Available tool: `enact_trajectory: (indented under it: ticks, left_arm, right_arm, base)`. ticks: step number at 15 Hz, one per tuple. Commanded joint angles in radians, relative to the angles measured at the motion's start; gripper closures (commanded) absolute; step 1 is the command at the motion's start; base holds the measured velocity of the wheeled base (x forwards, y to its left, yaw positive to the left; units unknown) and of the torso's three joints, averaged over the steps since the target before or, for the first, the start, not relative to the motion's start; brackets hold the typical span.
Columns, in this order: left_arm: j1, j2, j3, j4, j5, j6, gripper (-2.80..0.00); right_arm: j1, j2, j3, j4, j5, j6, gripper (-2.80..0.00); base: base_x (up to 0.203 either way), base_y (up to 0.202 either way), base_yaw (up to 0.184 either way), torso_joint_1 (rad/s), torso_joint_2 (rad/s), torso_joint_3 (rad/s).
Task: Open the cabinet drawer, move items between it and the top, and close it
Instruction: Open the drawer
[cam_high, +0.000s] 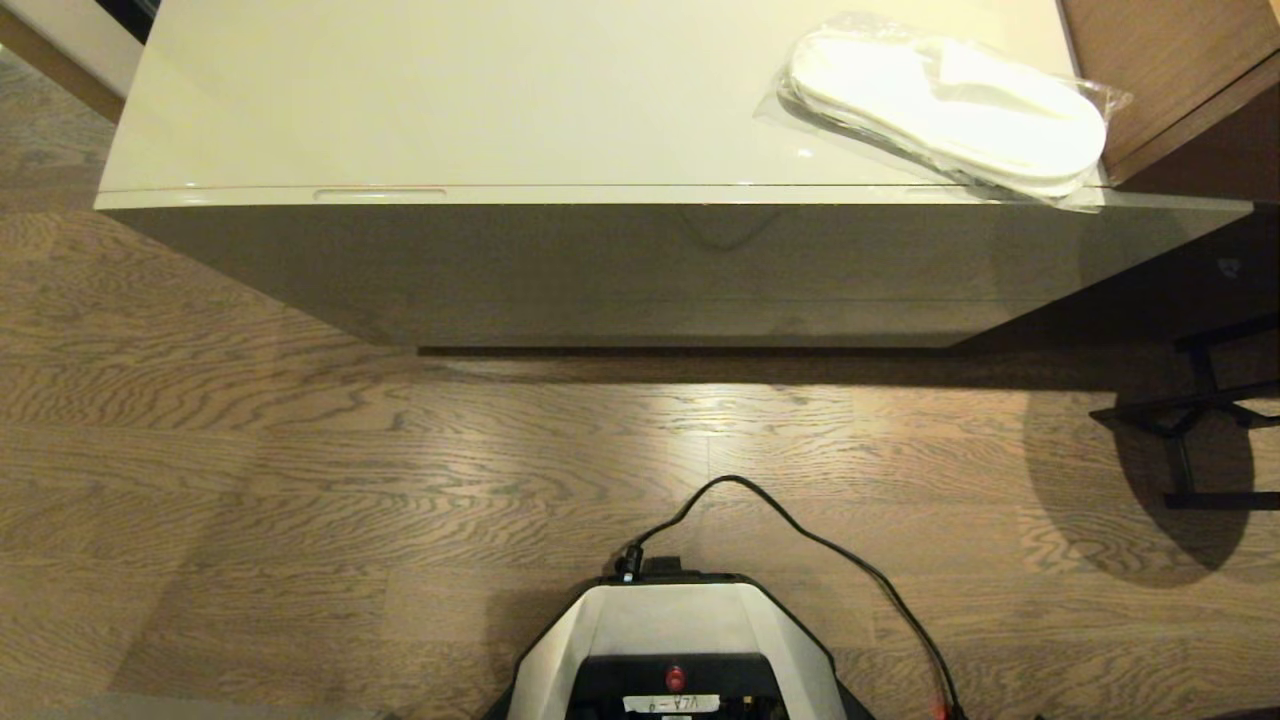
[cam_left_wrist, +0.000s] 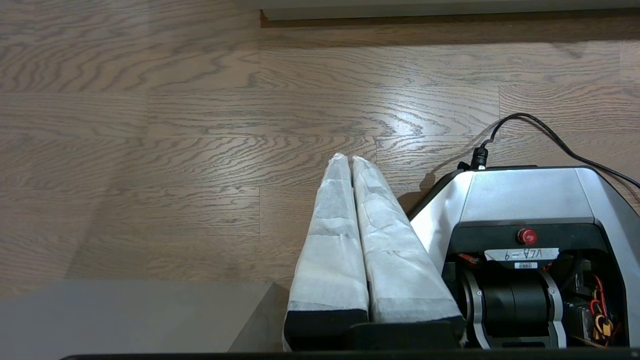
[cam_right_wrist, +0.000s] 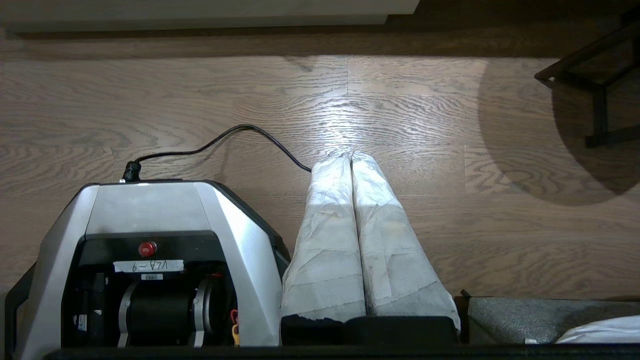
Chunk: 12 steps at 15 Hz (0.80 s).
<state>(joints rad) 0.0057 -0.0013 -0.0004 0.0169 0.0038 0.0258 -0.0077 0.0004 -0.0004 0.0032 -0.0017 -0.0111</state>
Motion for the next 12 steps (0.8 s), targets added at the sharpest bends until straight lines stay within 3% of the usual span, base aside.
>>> enact_trajectory:
  ticks: [1, 3, 5, 6, 9, 10, 12]
  left_arm:
    - [0.0, 0.001, 0.0, 0.0, 0.001, 0.0, 0.0]
    - [0.0, 0.001, 0.0, 0.0, 0.0, 0.003, 0.0]
    - [0.0, 0.003, -0.001, 0.003, -0.005, 0.065, 0.0]
    - [-0.001, 0.003, -0.001, 0.003, -0.018, 0.107, 0.0]
    - [0.0, 0.003, -0.014, 0.005, -0.013, 0.113, 0.0]
    - [0.0, 0.018, -0.053, 0.015, -0.013, 0.113, 0.0]
    - [0.0, 0.12, -0.26, 0.044, 0.002, 0.07, 0.0]
  right_arm:
    - [0.0, 0.001, -0.001, 0.005, 0.0, 0.0, 0.0]
    - [0.0, 0.001, -0.003, 0.009, -0.003, 0.0, 0.0]
    - [0.0, 0.001, -0.048, 0.031, -0.003, -0.005, 0.0]
    - [0.0, 0.001, -0.12, 0.083, 0.003, -0.004, 0.0]
    - [0.0, 0.001, -0.398, 0.322, 0.075, 0.03, 0.0]
    - [0.0, 0.001, -0.5, 0.384, 0.115, 0.045, 0.0]
    - [0.0, 0.017, -0.682, 0.477, 0.21, 0.068, 0.0]
  base:
    - [0.0, 0.0, 0.0, 0.0, 0.0, 0.0]
    - [0.0, 0.0, 0.0, 0.0, 0.0, 0.0]
    - [0.0, 0.0, 0.0, 0.0, 0.0, 0.0]
    - [0.0, 0.0, 0.0, 0.0, 0.0, 0.0]
    - [0.0, 0.0, 0.0, 0.0, 0.0, 0.0]
    - [0.0, 0.0, 0.0, 0.0, 0.0, 0.0]
    - [0.0, 0.0, 0.0, 0.0, 0.0, 0.0]
